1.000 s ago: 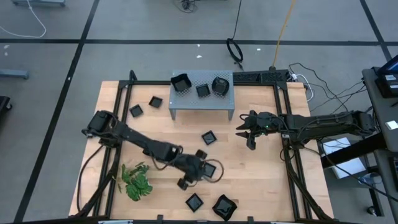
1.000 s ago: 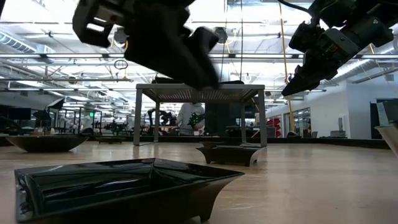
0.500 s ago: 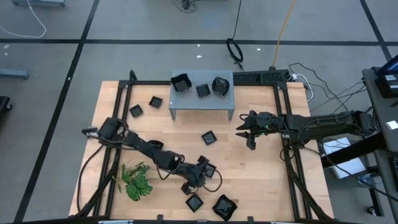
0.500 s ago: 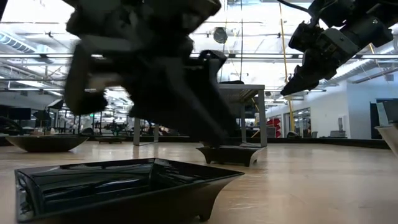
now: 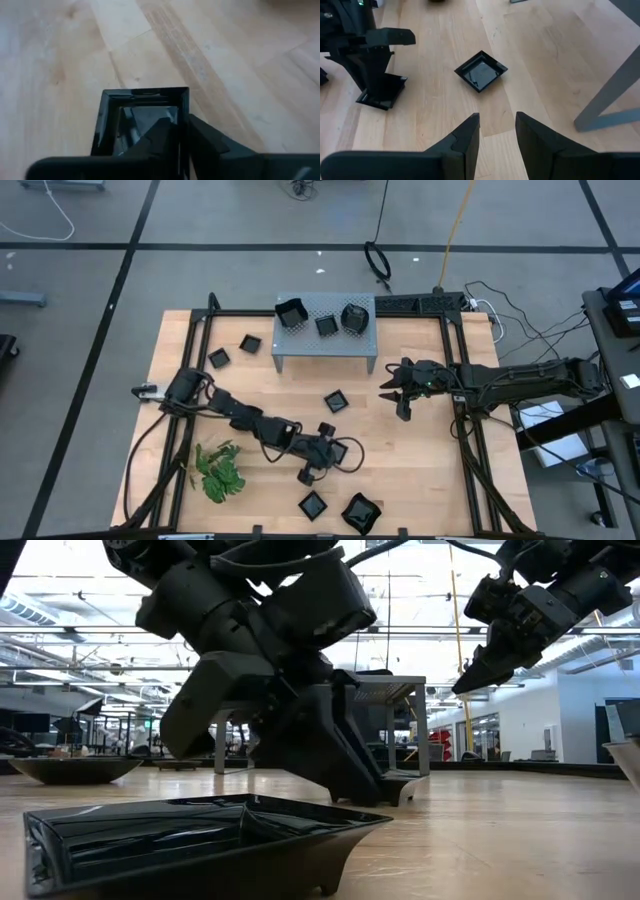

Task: Pick & Place Mini shaped plates
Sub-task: Stack the black square plate on top of the black square plate on the shelf

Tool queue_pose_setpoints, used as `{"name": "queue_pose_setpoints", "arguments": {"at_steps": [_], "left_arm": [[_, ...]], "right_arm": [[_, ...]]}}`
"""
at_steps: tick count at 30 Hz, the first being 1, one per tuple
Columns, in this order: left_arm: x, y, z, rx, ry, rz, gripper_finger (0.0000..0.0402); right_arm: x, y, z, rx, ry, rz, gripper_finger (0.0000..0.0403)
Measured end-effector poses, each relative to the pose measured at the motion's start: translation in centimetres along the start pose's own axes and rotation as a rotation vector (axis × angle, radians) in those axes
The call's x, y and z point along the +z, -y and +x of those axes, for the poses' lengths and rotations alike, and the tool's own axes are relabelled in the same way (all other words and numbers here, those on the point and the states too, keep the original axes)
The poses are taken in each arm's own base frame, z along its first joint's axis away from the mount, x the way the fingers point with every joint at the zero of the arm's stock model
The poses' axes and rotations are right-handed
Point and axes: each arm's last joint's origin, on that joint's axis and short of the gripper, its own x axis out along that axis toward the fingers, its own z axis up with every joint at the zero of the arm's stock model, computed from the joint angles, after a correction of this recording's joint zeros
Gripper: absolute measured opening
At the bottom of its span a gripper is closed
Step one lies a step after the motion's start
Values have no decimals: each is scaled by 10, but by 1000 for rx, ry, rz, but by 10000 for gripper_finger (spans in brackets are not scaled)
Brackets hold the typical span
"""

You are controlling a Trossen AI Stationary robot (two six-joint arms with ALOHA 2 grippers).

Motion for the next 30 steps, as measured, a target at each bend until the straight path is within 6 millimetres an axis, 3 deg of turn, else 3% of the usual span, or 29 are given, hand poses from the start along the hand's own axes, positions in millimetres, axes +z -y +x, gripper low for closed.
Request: {"name": "queue_pose_setpoints", "arguments": {"at_steps": [5, 14, 24, 30], "left_arm": [[0, -3, 0, 0, 3, -18, 8], [18, -8, -18, 30, 85, 1, 5], [58, -36, -82, 117, 255, 6, 6], [70, -58, -120, 231, 308, 75, 6]], "right_arm": [[0, 0, 0, 0, 0, 0, 116], [0, 0, 0, 0, 0, 0, 116], [0, 0, 0, 0, 0, -1, 116], [0, 0, 0, 0, 0, 0, 116]]}}
